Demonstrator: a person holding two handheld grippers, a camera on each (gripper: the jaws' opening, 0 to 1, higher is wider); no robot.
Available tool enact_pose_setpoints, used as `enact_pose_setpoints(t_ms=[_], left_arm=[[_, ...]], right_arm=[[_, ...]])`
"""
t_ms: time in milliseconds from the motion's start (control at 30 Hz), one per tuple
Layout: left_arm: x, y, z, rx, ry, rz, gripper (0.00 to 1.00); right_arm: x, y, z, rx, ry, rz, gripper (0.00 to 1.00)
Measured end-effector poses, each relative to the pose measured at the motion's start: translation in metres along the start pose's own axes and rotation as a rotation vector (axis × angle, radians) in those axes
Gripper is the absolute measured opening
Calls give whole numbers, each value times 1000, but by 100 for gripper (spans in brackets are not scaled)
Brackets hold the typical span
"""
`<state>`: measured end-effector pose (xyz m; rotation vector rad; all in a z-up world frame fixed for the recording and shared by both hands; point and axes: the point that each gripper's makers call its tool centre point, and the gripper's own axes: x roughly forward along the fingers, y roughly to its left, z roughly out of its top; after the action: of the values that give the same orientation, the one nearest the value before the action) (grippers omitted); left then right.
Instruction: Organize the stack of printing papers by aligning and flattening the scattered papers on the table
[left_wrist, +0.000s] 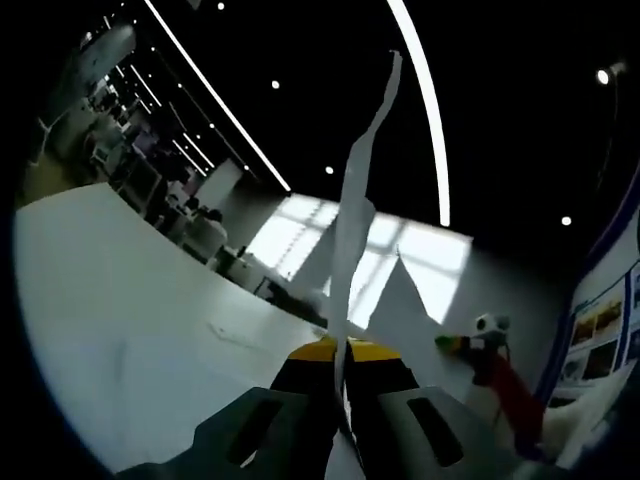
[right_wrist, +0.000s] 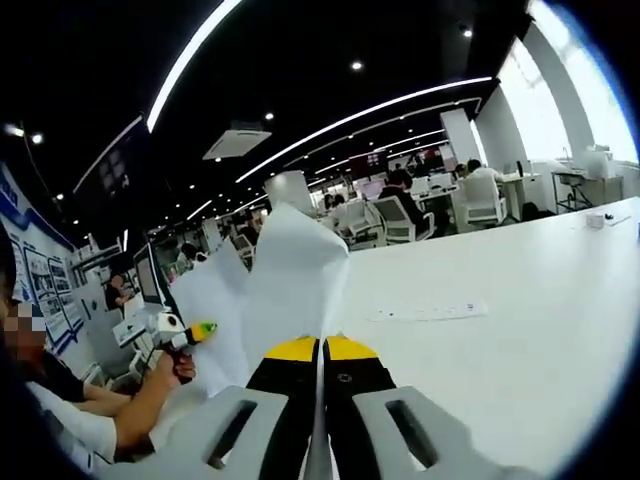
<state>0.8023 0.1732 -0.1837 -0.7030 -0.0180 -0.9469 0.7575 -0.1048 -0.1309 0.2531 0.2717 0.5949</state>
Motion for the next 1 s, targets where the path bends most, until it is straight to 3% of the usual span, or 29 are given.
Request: enact_pose_setpoints(t_ms=[333, 433, 600, 700, 767, 1000], left_arm=[[3, 1, -7, -72, 2, -11, 5], [3, 1, -8, -79, 4, -11, 5], [3, 2, -12, -72, 14, -7, 5], [3, 5, -12, -71, 16, -1, 5], [2, 7, -11, -73, 14, 4, 5], [2, 16, -9, -84, 7, 19, 5]], right_arm=[[1, -6, 16, 18, -58, -13, 0], [5, -15, 19, 31, -59, -25, 0], [19, -11, 16, 87, -59, 2, 0], [25, -8, 10, 70, -24, 8, 0], [28, -3, -3, 23, 66, 19, 0], [48, 13, 26, -8, -24, 42, 0]])
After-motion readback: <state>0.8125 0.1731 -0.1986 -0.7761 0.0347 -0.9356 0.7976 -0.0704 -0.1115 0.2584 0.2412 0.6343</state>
